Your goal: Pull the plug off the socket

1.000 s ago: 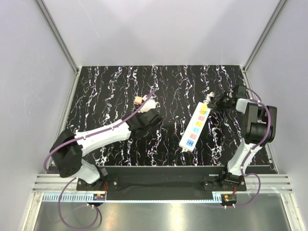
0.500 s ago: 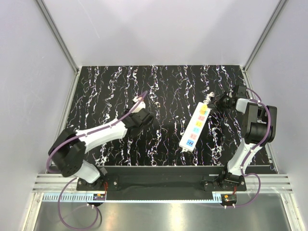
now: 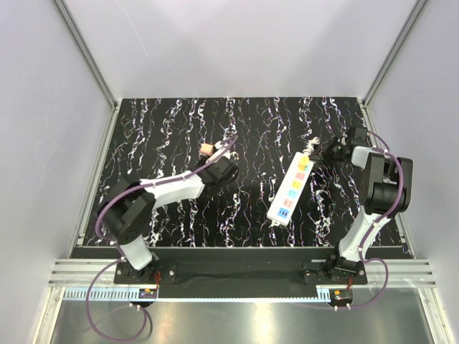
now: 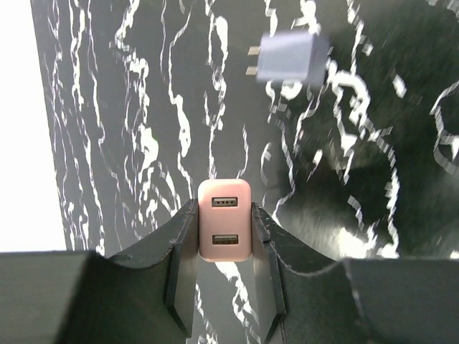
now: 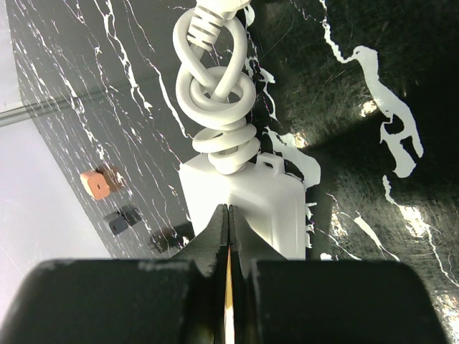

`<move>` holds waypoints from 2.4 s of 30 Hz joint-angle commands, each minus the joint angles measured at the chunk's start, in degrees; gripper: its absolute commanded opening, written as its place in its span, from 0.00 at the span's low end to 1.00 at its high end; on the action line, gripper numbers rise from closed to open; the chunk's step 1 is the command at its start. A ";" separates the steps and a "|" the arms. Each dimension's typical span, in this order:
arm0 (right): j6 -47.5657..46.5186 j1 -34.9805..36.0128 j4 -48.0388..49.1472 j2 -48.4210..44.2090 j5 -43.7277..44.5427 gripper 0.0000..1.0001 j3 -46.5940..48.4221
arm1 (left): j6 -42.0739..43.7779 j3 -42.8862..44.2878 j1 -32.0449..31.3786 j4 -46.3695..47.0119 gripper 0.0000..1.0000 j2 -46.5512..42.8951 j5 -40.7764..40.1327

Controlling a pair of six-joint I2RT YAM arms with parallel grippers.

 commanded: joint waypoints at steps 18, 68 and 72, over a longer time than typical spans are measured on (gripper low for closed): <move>-3.03 1.20 -4.43 2.70 7.64 0.00 0.02 | 4.42 9.32 3.33 4.28 0.00 8.58 3.73; -3.47 1.20 -5.13 2.00 7.91 0.00 -0.59 | -8.06 10.81 -2.81 -4.33 0.64 0.77 10.15; -3.47 1.38 -5.31 2.26 7.91 0.00 -0.25 | -9.12 15.38 -4.31 -4.42 0.65 -0.99 14.34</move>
